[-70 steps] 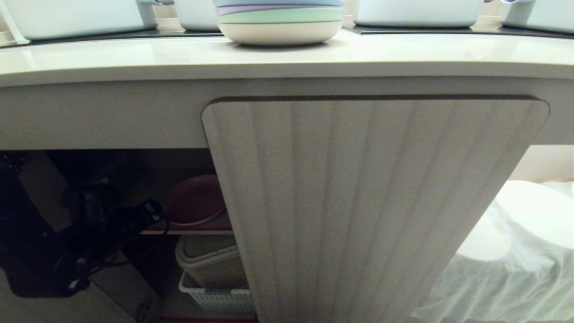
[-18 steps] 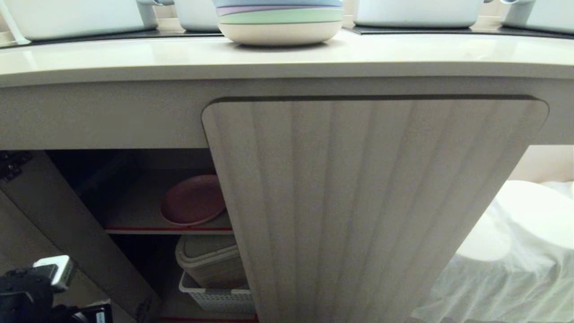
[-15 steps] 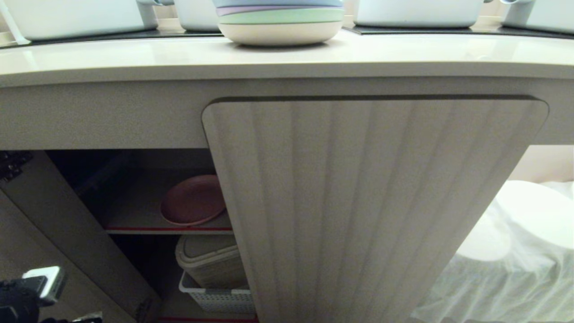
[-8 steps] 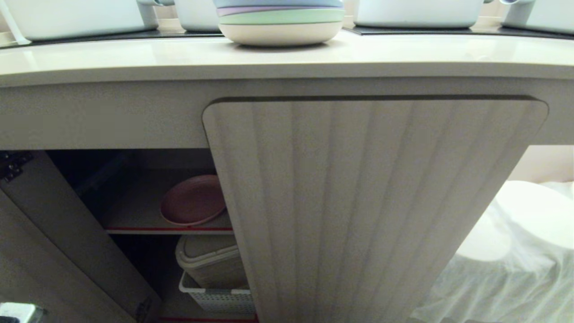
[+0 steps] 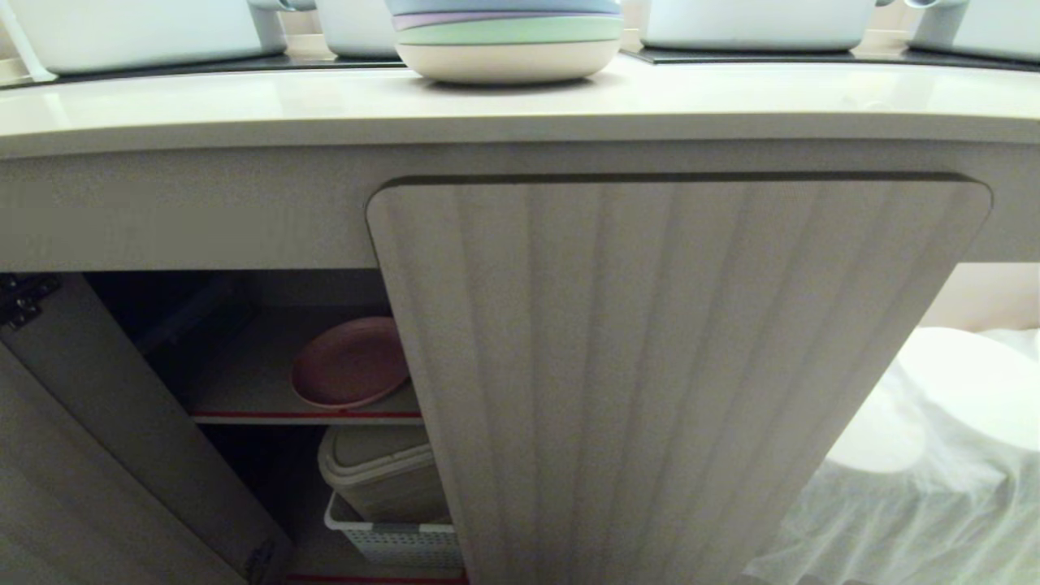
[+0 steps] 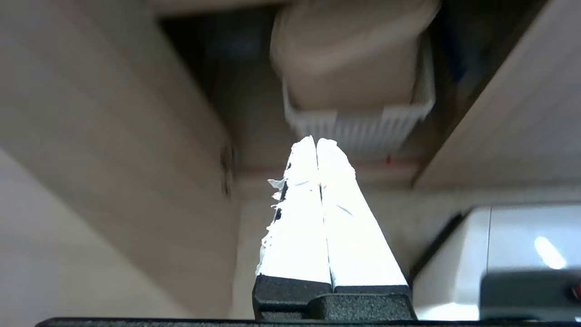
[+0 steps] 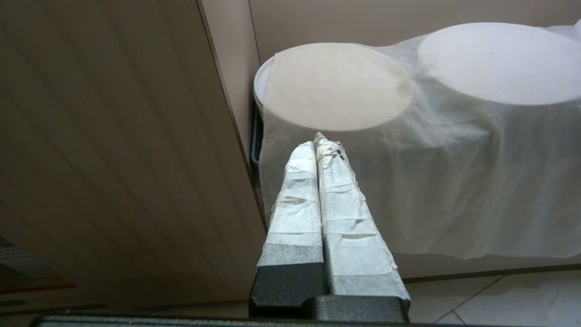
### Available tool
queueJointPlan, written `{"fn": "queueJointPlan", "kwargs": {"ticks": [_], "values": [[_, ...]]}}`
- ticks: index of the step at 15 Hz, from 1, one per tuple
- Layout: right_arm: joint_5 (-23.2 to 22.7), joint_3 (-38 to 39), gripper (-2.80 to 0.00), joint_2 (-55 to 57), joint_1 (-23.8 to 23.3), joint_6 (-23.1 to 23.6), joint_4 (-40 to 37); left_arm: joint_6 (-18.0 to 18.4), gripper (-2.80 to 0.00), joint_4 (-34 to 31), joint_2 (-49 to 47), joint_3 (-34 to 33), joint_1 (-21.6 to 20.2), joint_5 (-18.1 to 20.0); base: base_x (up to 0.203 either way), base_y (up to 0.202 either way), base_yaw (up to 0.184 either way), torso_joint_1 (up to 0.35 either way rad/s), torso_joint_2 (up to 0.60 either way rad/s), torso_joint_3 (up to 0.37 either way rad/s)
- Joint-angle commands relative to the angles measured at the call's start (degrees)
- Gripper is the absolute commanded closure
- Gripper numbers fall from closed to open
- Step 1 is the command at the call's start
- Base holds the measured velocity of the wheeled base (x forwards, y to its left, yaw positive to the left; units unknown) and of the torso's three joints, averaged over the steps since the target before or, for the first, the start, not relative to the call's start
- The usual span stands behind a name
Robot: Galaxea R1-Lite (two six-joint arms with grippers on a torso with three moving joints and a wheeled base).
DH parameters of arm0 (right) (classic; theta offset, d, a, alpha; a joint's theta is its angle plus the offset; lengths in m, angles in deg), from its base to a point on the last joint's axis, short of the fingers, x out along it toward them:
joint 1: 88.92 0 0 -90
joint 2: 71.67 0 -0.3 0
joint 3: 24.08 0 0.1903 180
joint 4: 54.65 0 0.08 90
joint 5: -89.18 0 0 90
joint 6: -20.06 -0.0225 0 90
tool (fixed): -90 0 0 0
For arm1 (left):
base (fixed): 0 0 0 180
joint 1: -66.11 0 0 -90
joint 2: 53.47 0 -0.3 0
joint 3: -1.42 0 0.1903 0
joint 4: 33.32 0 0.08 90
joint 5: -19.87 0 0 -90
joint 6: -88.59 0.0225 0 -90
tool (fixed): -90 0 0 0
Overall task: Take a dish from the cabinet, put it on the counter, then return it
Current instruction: Close the cabinet door
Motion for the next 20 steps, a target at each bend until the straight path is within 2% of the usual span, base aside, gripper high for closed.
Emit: {"fn": "queueJointPlan", "kwargs": {"ticks": [1,6,14,18,20], "values": [[0.03,0.00,0.00,0.00,0.01,-0.02,0.05,0.67,0.00,-0.45,10.28,-0.06,1.01,0.63,0.000,0.000,0.000,0.000,0.00,0.000],[0.03,0.00,0.00,0.00,0.01,-0.02,0.05,0.83,0.00,-0.81,20.21,-0.07,1.32,0.91,0.000,0.000,0.000,0.000,0.00,0.000],[0.03,0.00,0.00,0.00,0.01,-0.02,0.05,0.13,0.00,-0.82,20.21,-0.07,1.32,0.99,0.000,0.000,0.000,0.000,0.00,0.000],[0.03,0.00,0.00,0.00,0.01,-0.02,0.05,0.61,0.00,-0.73,20.21,-0.07,1.32,1.12,0.000,0.000,0.000,0.000,0.00,0.000],[0.03,0.00,0.00,0.00,0.01,-0.02,0.02,2.41,0.00,-0.65,20.21,-0.07,1.32,1.28,0.000,0.000,0.000,0.000,0.00,0.000]]}}
